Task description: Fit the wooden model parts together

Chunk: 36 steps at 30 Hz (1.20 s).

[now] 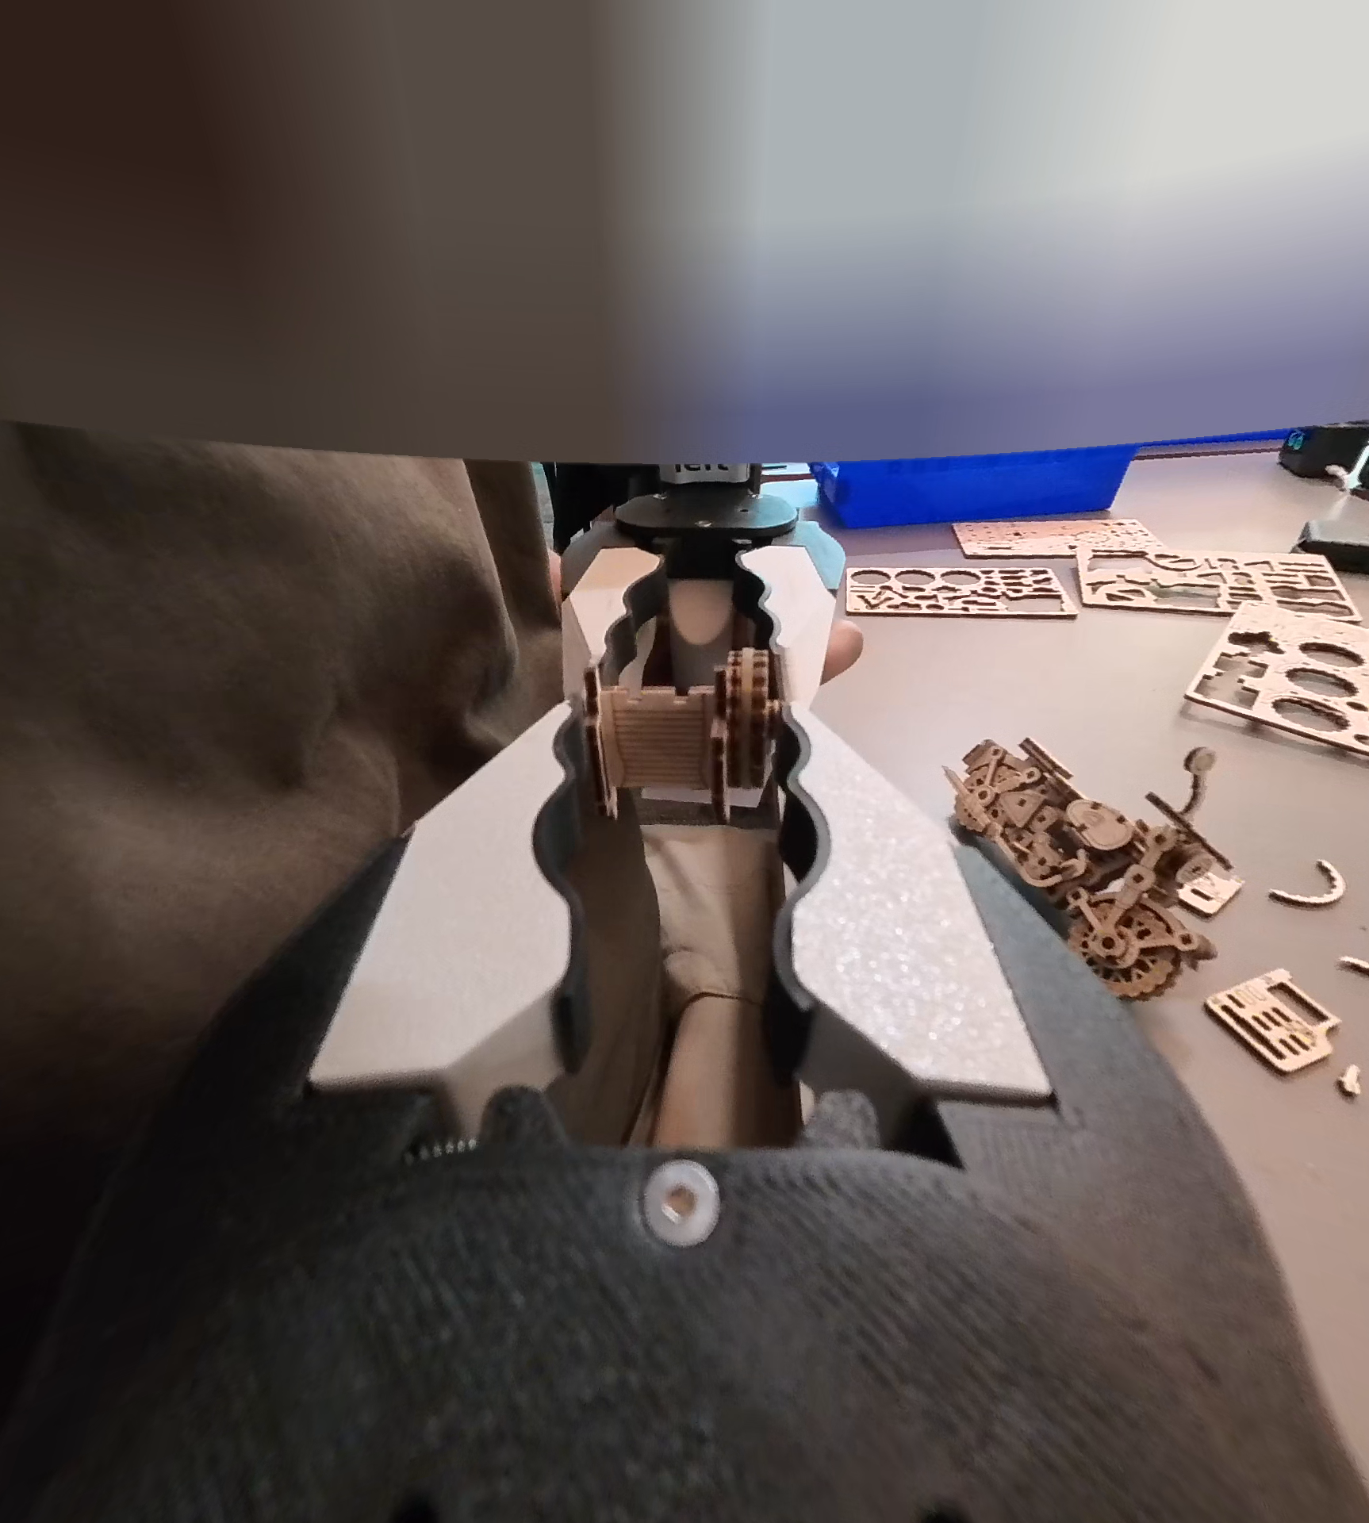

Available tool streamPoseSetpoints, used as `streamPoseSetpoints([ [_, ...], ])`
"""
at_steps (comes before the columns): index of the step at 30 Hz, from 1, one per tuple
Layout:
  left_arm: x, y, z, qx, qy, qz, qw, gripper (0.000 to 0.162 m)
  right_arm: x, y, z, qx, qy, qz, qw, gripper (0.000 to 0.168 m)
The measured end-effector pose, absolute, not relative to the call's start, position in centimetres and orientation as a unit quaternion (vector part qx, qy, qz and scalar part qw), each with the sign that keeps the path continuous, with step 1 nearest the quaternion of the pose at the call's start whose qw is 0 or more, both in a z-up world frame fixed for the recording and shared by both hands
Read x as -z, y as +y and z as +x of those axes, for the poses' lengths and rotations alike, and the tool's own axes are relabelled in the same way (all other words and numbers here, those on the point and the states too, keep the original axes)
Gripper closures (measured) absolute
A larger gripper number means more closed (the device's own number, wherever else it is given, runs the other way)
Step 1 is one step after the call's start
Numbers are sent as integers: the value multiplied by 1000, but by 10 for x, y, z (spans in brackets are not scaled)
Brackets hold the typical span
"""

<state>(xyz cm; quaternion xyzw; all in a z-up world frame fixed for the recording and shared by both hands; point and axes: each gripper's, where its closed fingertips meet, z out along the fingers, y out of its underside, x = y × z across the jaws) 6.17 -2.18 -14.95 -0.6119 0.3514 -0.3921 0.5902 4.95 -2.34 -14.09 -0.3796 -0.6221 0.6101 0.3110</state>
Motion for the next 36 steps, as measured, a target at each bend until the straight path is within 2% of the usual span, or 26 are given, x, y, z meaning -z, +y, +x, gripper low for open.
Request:
streamPoseSetpoints([
  [29,155,-11,55,423,306,-633,572,119,146,-12,45,-616,-603,-405,304,121],
  [36,152,-8,50,436,287,-631,574,119,149,-6,44,-606,-602,-414,314,114],
])
